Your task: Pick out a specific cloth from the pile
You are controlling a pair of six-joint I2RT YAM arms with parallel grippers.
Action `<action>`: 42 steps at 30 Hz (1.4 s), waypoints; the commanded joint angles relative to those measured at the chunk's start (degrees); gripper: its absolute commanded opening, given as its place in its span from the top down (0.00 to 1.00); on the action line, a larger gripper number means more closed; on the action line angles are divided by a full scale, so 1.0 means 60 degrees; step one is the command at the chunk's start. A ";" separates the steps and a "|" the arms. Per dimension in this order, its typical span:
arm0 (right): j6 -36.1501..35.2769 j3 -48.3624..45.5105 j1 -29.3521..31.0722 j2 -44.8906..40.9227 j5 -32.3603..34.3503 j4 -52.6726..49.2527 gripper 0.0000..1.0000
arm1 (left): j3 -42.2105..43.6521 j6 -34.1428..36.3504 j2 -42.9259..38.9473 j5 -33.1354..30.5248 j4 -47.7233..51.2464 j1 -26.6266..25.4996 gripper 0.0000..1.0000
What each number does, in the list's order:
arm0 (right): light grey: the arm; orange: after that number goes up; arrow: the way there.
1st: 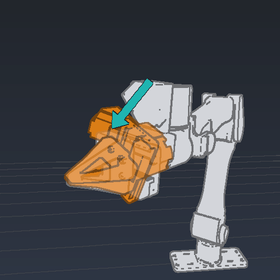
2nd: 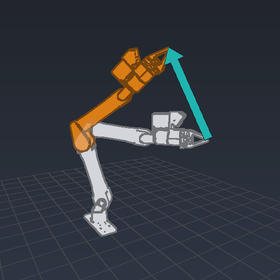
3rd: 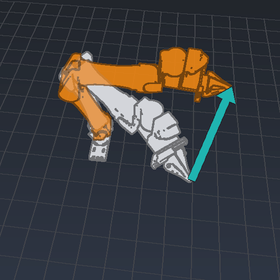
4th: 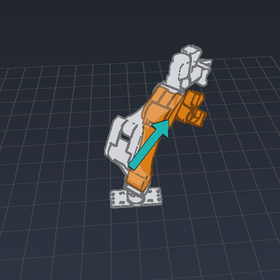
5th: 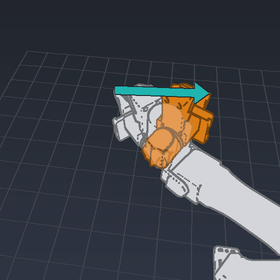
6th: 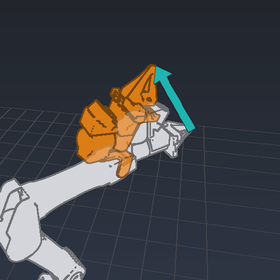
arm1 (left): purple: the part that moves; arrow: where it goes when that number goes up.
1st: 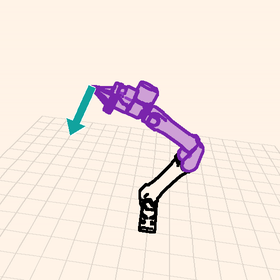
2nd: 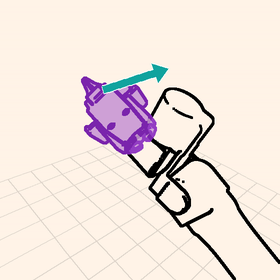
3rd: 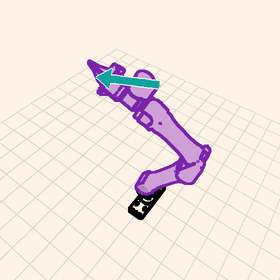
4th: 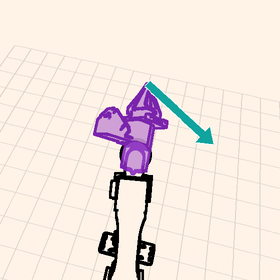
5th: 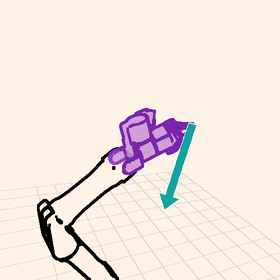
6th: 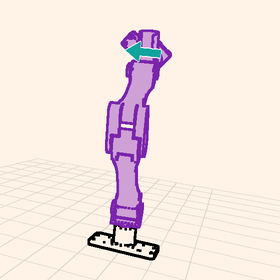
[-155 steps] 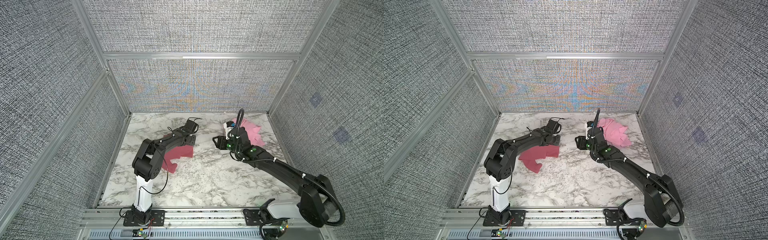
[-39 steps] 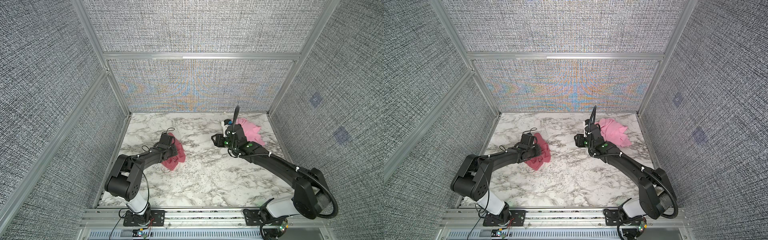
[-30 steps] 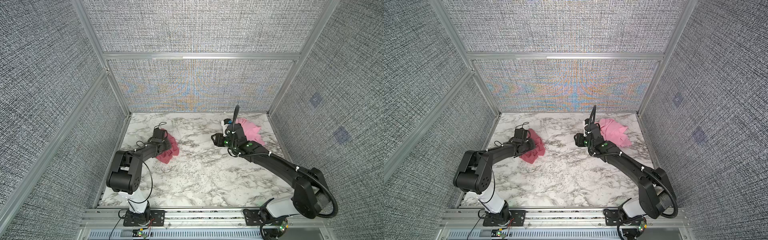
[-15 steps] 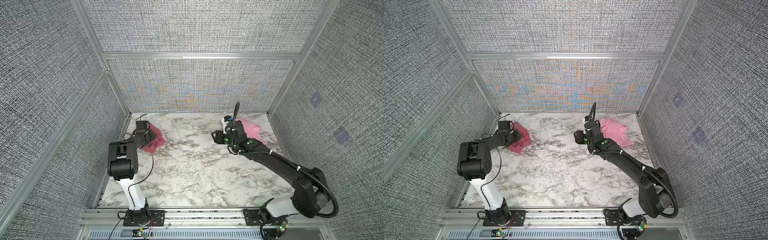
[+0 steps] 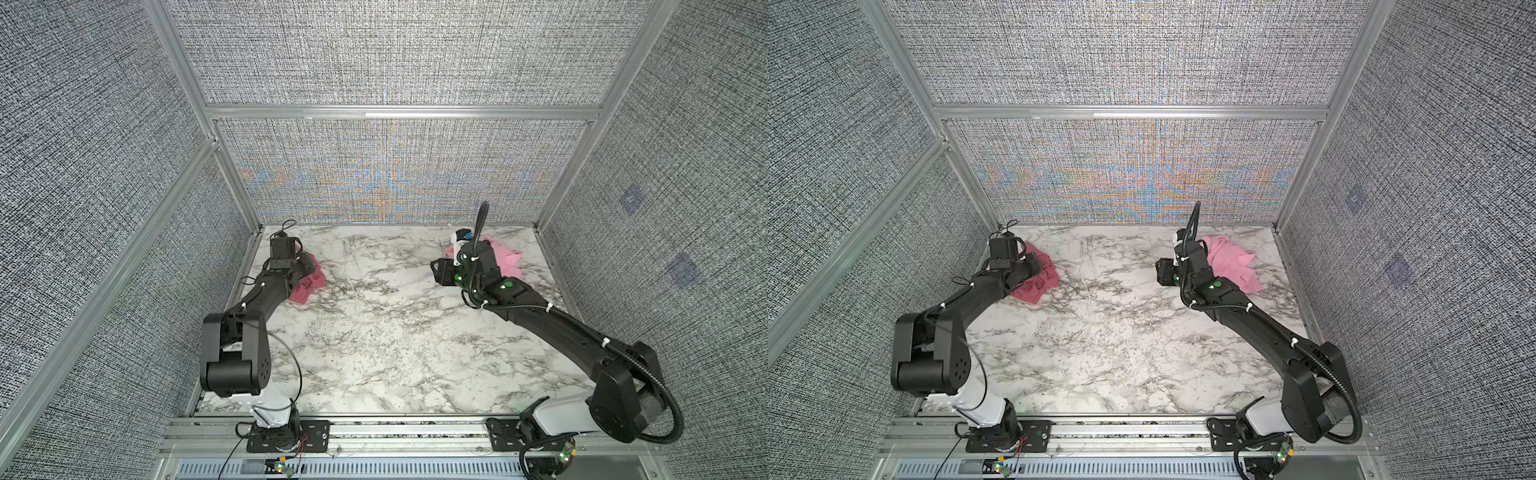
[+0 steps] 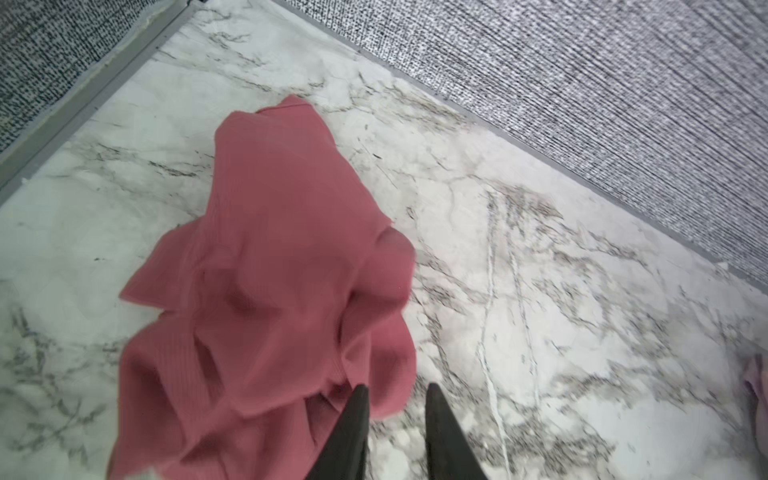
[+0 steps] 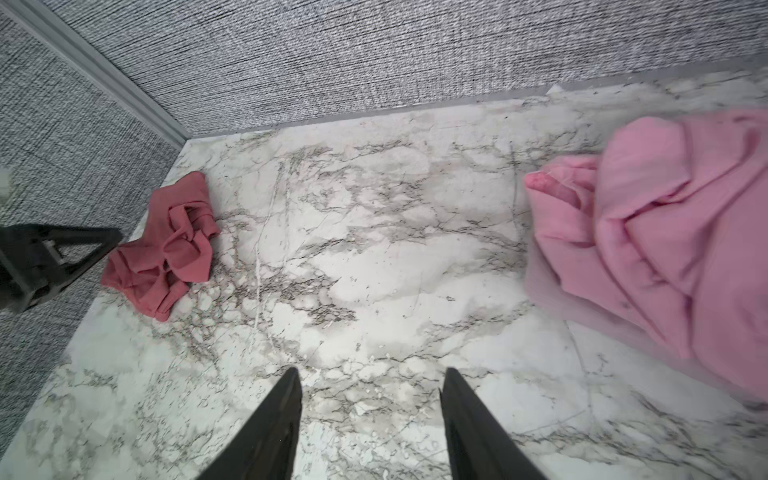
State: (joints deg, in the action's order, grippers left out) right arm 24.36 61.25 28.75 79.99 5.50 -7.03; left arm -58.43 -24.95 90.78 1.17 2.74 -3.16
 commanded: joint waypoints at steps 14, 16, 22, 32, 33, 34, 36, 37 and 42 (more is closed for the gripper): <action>-0.1476 -0.3020 -0.2962 -0.1065 0.2641 0.1523 0.22 | 0.3789 0.1290 -0.2668 -0.3203 -0.3510 -0.1009 0.39; -0.1498 -0.3352 -0.3224 -0.0969 0.2790 0.1867 0.21 | 0.4081 0.1505 -0.2615 -0.3763 -0.4021 -0.0989 0.35; -0.1565 -0.4132 -0.3709 -0.0685 0.2765 0.3037 0.18 | 0.4333 0.2585 -0.2547 -0.4946 -0.4641 -0.0983 0.34; -0.2043 -0.4678 -0.4378 -0.0441 0.3529 0.4295 0.16 | 0.5602 0.3789 -0.2005 -0.5654 -0.7264 -0.0752 0.29; -0.2125 -0.4835 -0.4382 -0.0383 0.3733 0.4559 0.16 | 0.5750 0.3799 -0.1920 -0.5662 -0.7535 -0.0756 0.29; -0.2237 -0.4965 -0.4393 -0.0342 0.3874 0.4811 0.16 | 0.5924 0.3728 -0.1836 -0.5786 -0.7883 -0.0757 0.29; -0.2455 -0.5268 -0.4397 -0.0223 0.4058 0.5489 0.15 | 0.6297 0.3767 -0.1676 -0.5833 -0.8712 -0.0737 0.29; -0.2627 -0.5490 -0.4389 -0.0147 0.4048 0.6057 0.15 | 0.6502 0.3865 -0.1576 -0.5772 -0.9242 -0.0745 0.29; -0.3314 -0.6676 -0.4404 0.0632 0.3536 0.9604 0.10 | 0.6753 0.3989 -0.1177 -0.5107 -1.0357 -0.0647 0.29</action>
State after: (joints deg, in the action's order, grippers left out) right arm 7.46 23.18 2.37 82.19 27.66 34.70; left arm -18.33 -1.67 82.87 -31.35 -50.63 -7.33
